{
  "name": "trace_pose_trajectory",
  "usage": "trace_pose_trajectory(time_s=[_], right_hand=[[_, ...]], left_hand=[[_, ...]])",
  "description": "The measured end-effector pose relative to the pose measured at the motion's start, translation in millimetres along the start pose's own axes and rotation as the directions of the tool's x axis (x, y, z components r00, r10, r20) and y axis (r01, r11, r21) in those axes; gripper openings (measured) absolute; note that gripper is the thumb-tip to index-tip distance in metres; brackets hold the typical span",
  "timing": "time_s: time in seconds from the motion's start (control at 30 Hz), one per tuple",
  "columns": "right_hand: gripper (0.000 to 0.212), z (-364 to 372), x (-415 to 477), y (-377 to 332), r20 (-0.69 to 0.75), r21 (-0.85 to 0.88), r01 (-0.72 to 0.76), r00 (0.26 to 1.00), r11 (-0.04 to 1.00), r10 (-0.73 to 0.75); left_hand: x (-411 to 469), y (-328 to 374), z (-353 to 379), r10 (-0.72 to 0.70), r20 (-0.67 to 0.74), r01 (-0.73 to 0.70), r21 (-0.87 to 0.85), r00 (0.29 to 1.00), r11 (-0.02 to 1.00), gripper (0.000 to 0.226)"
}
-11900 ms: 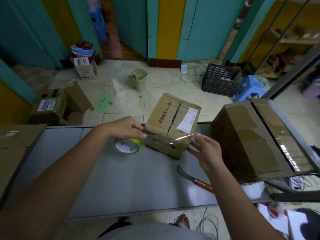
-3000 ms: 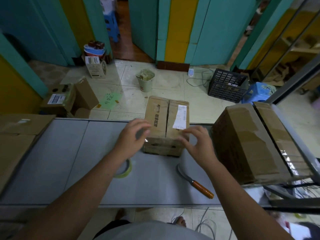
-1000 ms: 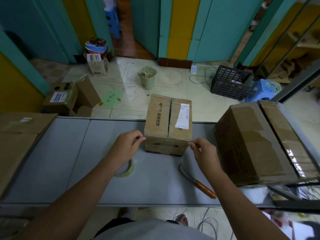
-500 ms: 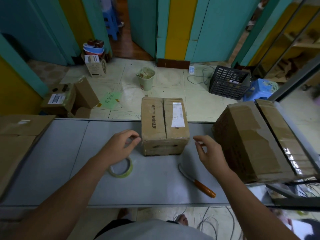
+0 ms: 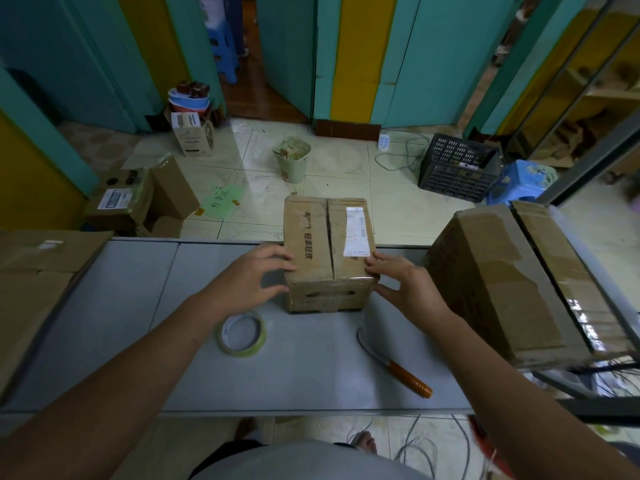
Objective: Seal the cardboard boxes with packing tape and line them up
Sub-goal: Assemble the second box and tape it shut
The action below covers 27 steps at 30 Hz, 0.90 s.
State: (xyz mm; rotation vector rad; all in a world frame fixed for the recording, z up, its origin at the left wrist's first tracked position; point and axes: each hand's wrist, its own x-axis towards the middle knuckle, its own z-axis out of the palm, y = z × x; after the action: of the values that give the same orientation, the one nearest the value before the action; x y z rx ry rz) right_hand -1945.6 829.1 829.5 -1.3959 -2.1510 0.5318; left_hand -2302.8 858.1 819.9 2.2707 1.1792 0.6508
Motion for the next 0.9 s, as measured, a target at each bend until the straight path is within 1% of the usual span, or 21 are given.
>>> trace_pose_trajectory(time_s=[0.1, 0.2, 0.33, 0.47, 0.57, 0.63, 0.7, 0.77, 0.8, 0.83, 0.9], right_hand=[[0.047, 7, -3, 1, -0.045, 0.070, -0.052, 0.997, 0.996, 0.056], [0.047, 14, -7, 2, -0.083, 0.140, -0.092, 0.991, 0.986, 0.104], [0.046, 24, -10, 5, -0.137, 0.164, -0.101, 0.983, 0.981, 0.124], [0.044, 32, -11, 4, -0.176, 0.183, -0.117, 0.973, 0.976, 0.149], [0.045, 29, -10, 4, -0.136, 0.226, -0.128, 0.977, 0.966, 0.162], [0.051, 24, -9, 5, -0.094, 0.260, -0.149, 0.980, 0.954, 0.178], [0.063, 23, -5, 2, -0.049, 0.306, -0.234, 0.964, 0.923, 0.261], [0.068, 25, 1, -4, 0.012, 0.424, -0.353, 0.923, 0.834, 0.385], [0.065, 27, 5, -8, 0.043, 0.479, -0.386, 0.907, 0.789, 0.418], [0.059, 29, 8, -12, 0.058, 0.512, -0.390, 0.905, 0.766, 0.422], [0.048, 33, 9, -20, 0.052, 0.523, -0.370, 0.913, 0.768, 0.404]], left_hand=[[-1, 0, 6, -0.019, -0.036, 0.017, -0.042, 0.999, 0.999, 0.045], [-3, 0, 14, -0.065, -0.089, 0.051, -0.150, 0.994, 0.987, 0.044], [-6, 2, 25, -0.146, -0.132, 0.107, -0.265, 0.981, 0.958, 0.041], [-11, 10, 41, -0.240, -0.206, 0.152, -0.365, 0.949, 0.918, 0.037], [-14, 13, 47, -0.267, -0.239, 0.164, -0.376, 0.934, 0.912, 0.039], [-17, 15, 56, -0.347, -0.267, 0.221, -0.409, 0.899, 0.886, 0.052], [-22, 20, 67, -0.492, -0.246, 0.313, -0.522, 0.835, 0.793, 0.070], [-20, 27, 77, -0.584, -0.190, 0.365, -0.620, 0.789, 0.695, 0.079], [-18, 30, 81, -0.601, -0.179, 0.373, -0.637, 0.779, 0.674, 0.081], [-14, 32, 83, -0.608, -0.179, 0.372, -0.648, 0.774, 0.664, 0.081], [-4, 37, 82, -0.623, -0.198, 0.356, -0.674, 0.757, 0.647, 0.074]])
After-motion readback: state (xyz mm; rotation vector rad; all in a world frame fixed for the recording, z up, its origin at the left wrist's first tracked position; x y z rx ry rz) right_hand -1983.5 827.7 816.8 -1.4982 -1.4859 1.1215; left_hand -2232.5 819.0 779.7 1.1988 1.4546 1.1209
